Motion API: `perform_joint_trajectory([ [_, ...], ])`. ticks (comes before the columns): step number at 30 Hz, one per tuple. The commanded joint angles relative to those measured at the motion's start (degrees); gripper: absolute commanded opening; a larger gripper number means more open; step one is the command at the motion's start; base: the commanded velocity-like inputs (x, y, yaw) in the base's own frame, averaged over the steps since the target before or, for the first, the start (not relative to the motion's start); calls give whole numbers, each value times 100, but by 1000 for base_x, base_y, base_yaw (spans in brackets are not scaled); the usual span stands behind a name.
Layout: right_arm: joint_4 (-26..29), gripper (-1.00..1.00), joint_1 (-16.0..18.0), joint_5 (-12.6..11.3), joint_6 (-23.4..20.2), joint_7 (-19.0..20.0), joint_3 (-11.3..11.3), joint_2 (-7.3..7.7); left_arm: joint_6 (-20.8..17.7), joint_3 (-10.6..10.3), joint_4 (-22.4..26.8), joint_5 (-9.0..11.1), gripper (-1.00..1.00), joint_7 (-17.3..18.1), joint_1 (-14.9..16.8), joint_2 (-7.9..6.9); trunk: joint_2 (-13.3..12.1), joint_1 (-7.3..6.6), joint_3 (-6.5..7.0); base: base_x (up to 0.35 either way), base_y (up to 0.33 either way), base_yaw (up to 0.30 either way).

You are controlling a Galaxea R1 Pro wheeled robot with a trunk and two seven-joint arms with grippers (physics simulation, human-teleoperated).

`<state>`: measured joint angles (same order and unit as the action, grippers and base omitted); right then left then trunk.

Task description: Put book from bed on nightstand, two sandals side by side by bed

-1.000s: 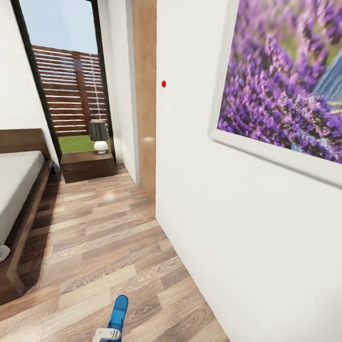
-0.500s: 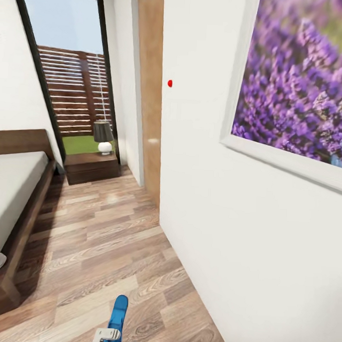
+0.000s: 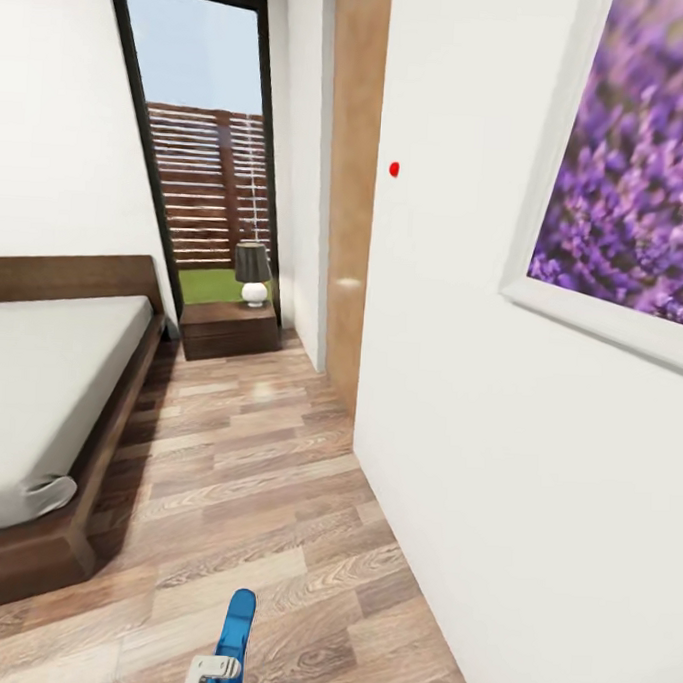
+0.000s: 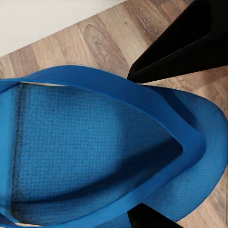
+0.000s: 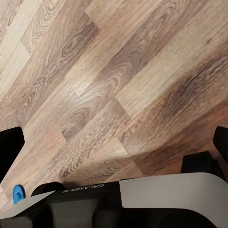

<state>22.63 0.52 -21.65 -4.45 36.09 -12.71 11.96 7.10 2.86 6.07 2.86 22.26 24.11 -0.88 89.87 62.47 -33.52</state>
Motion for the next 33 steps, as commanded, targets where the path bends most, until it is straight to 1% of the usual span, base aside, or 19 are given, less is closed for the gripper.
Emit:
perform_joint_trajectory([
  [1, 0, 100, 1, -50, -47, 30, -21, -1, -1, 30, -9, 21, -100, 42, 6, 0, 3, 0, -6, 0, 0, 293],
  [18, 0, 100, 1, -50, -45, 30, -21, -1, 1, 30, -9, 21, -100, 42, 6, 0, 3, 0, -6, 4, 0, 287],
  [23, -2, 100, 1, -50, -47, 30, -21, -1, 0, 30, -9, 21, -100, 42, 6, 0, 3, 0, -6, 198, 0, 90],
  [33, -4, 100, 2, -50, -47, 30, -21, -1, 0, 30, -9, 21, -100, 42, 6, 0, 3, 0, -6, 302, 0, 8],
])
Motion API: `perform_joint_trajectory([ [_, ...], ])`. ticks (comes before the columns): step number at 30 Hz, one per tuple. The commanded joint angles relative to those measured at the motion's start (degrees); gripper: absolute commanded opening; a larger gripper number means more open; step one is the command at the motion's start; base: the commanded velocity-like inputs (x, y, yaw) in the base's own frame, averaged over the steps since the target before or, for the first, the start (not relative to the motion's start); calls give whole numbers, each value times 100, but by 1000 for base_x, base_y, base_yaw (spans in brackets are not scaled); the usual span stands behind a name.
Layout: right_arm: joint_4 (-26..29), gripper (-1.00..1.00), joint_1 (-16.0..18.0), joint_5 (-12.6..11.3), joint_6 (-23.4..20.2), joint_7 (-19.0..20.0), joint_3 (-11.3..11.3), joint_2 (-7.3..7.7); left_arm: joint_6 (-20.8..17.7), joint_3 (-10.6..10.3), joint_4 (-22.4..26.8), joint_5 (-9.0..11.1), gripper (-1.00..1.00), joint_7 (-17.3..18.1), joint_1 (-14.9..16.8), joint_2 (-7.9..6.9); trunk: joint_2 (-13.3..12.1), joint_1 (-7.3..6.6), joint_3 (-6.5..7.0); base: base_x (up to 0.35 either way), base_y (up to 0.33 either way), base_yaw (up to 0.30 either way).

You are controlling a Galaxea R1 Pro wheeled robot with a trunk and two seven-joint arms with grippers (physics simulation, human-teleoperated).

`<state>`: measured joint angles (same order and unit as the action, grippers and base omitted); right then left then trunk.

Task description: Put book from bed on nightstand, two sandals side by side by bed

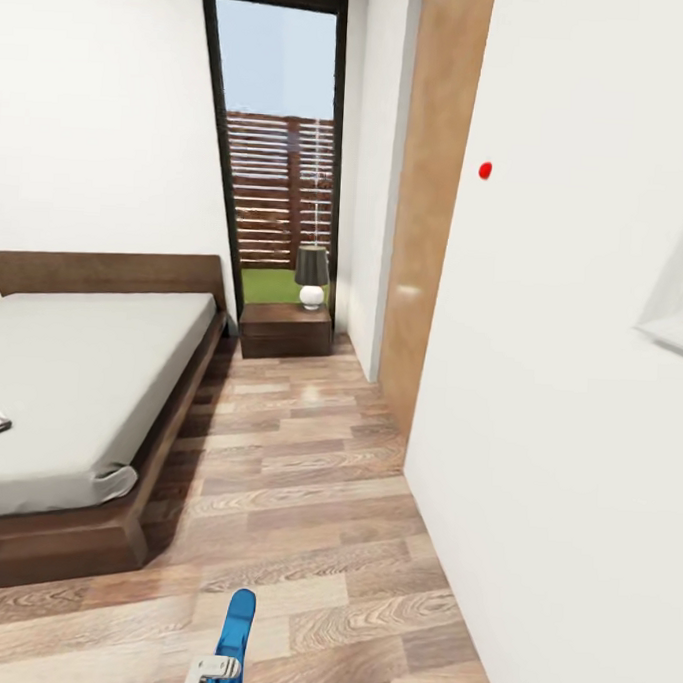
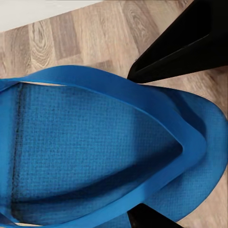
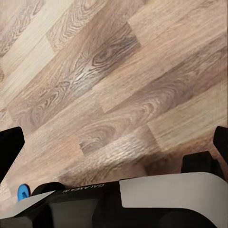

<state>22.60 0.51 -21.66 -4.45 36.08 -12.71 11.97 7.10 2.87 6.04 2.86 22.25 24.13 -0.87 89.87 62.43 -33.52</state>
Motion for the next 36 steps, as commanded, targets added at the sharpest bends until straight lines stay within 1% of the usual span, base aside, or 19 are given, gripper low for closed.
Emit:
perform_joint_trajectory([
  [1, -1, 100, 3, -49, -47, 30, -21, -1, 1, 30, -7, 22, -100, 43, 4, 0, 2, 3, -6, 312, 0, 0],
  [5, -1, 100, 2, -49, -47, 30, -21, -1, 0, 30, -7, 22, -100, 43, 4, 0, 2, 3, -6, 312, 0, 14],
  [15, 2, 100, 1, -49, -47, 31, -19, -1, 2, 30, -7, 22, -100, 43, 4, 0, 2, 3, -6, 313, -1, 171],
  [36, -1, 100, 1, -49, -47, 30, -17, -1, 1, 30, -7, 22, -100, 43, 4, 0, 2, 3, -6, 308, -69, 8],
])
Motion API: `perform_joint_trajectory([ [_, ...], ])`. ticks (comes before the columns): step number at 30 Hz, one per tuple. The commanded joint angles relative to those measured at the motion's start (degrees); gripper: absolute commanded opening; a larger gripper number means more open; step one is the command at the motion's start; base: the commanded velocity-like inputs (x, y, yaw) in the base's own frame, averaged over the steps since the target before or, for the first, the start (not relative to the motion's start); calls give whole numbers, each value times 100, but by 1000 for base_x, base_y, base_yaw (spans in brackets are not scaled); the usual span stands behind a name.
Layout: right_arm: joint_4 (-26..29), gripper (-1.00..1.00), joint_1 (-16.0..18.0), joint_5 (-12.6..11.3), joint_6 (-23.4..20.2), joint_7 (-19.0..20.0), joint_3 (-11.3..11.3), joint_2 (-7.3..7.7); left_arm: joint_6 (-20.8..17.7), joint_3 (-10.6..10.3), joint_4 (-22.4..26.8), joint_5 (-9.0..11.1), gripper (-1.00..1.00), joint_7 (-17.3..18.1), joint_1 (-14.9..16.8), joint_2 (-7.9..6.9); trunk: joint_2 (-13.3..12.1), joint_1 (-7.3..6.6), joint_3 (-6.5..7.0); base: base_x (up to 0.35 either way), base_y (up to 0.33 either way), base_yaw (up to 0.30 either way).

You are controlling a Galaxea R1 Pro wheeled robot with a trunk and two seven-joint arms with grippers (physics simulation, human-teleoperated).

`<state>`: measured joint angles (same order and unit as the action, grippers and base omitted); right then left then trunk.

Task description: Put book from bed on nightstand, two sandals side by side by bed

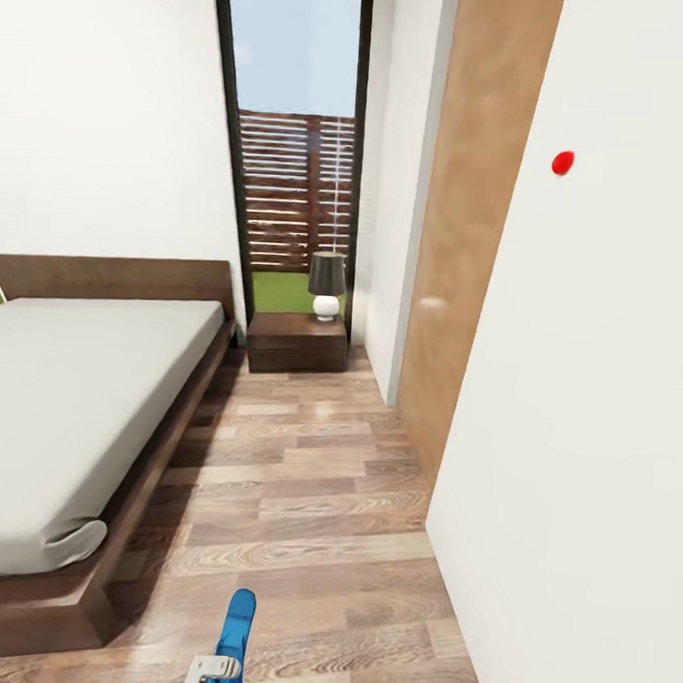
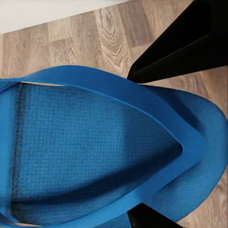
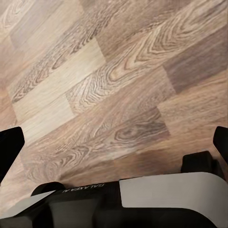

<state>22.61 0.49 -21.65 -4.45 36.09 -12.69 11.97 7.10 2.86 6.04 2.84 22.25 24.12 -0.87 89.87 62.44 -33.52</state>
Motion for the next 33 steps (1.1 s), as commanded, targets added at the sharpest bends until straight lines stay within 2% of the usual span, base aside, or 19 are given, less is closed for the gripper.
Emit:
perform_joint_trajectory([
  [1, -2, 100, 3, -50, -47, 32, -21, -1, 1, 31, -6, 23, -100, 42, 5, -1, 2, 3, -5, 300, -74, 0],
  [8, -2, 100, 3, -50, -46, 31, -20, -1, 1, 31, -6, 23, -100, 42, 5, -1, 2, 3, -5, 230, -33, 118],
  [33, -2, 100, 3, -50, -47, 30, -20, -1, 1, 31, -6, 23, -100, 42, 5, -1, 2, 3, -5, 6, 0, 290],
])
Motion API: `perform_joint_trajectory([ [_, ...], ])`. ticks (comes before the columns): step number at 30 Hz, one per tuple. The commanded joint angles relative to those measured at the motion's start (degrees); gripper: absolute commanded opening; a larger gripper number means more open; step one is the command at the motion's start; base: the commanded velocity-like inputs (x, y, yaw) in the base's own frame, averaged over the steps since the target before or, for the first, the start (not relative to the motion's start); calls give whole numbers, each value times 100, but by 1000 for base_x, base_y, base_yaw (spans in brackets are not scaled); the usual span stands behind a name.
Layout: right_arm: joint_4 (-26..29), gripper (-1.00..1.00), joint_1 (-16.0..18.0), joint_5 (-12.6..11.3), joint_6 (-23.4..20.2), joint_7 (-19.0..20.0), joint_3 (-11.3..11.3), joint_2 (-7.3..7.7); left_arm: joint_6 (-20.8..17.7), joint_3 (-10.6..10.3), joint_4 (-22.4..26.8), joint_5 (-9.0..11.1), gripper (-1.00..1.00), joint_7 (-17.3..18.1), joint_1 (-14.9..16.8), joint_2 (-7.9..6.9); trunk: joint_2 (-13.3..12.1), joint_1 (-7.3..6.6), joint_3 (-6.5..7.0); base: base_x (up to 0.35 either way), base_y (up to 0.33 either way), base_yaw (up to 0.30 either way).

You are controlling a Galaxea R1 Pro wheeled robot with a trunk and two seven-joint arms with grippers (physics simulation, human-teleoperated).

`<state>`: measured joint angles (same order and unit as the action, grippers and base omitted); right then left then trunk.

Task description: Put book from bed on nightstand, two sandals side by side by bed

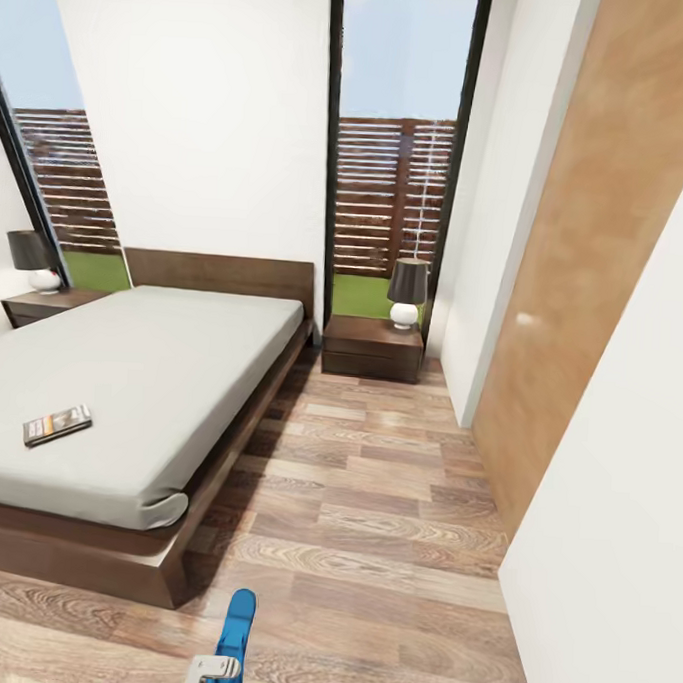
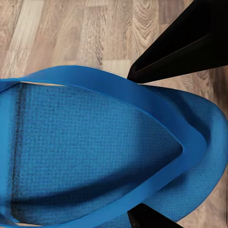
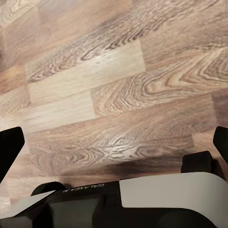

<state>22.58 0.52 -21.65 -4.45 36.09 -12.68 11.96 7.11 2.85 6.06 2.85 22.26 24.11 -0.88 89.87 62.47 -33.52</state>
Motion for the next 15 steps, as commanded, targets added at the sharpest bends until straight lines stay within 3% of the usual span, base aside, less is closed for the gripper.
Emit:
perform_joint_trajectory([
  [1, 1, 100, 1, -50, -47, 30, -21, -1, 1, 31, -9, 22, -100, 42, 6, 0, 3, 0, -6, 0, 0, 293],
  [15, 1, 100, 1, -50, -47, 30, -17, -1, 1, 31, -9, 22, -100, 42, 6, 0, 3, 0, -6, 82, 0, 293],
])
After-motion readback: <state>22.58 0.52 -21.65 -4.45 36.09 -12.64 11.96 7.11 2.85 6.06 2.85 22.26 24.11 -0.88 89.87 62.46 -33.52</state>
